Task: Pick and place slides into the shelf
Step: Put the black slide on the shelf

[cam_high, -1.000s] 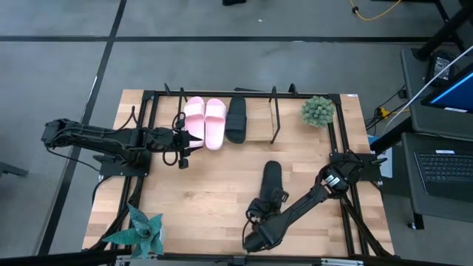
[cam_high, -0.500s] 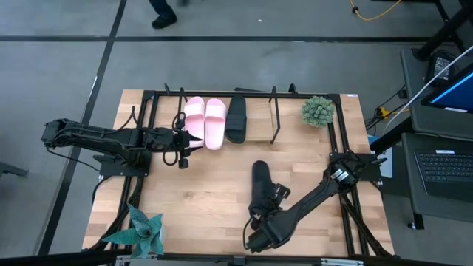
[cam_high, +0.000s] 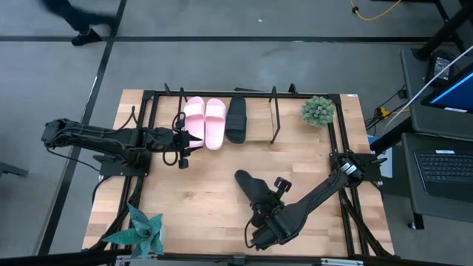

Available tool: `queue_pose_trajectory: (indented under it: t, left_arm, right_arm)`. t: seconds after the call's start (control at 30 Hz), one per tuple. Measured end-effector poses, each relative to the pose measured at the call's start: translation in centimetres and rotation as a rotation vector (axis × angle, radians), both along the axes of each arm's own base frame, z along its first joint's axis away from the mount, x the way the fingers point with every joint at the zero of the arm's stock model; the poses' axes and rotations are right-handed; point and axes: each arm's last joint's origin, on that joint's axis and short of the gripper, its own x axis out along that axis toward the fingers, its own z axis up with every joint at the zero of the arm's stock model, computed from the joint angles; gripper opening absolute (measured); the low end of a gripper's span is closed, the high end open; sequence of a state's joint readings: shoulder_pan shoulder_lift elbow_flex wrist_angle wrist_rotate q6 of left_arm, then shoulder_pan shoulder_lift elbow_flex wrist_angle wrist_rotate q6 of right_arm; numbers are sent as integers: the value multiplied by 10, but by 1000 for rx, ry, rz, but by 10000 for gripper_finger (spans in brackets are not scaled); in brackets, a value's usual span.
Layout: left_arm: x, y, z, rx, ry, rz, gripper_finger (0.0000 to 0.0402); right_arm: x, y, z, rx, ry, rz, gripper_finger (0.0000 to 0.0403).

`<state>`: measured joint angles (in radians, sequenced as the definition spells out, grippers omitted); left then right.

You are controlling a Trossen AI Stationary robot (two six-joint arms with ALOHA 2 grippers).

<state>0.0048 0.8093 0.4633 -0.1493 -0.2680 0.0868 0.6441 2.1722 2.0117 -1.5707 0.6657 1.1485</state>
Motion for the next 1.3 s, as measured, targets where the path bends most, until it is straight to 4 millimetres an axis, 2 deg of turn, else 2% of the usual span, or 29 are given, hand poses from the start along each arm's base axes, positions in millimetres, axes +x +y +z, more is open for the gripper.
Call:
queue_pose_trajectory:
  t: [0.23, 0.53, 0.87, 1.07, 1.3]
  left_arm:
    - [0, 0, 0, -5, -2, 3, 121]
    - [0, 0, 0, -5, -2, 3, 121]
    - [0, 0, 0, -6, -2, 4, 121]
    - [0, 0, 0, -7, -3, 4, 121]
    - [0, 0, 0, -27, -10, 15, 121]
  right_arm:
    - [-3, -6, 18, -61, -57, 47, 0]
    - [0, -17, 27, -151, -49, 113, 0]
    - [-6, -35, 62, -368, -176, 169, 0]
    - [2, -57, 71, -502, -136, 185, 0]
    - [19, -96, 73, -614, -18, 159, 0]
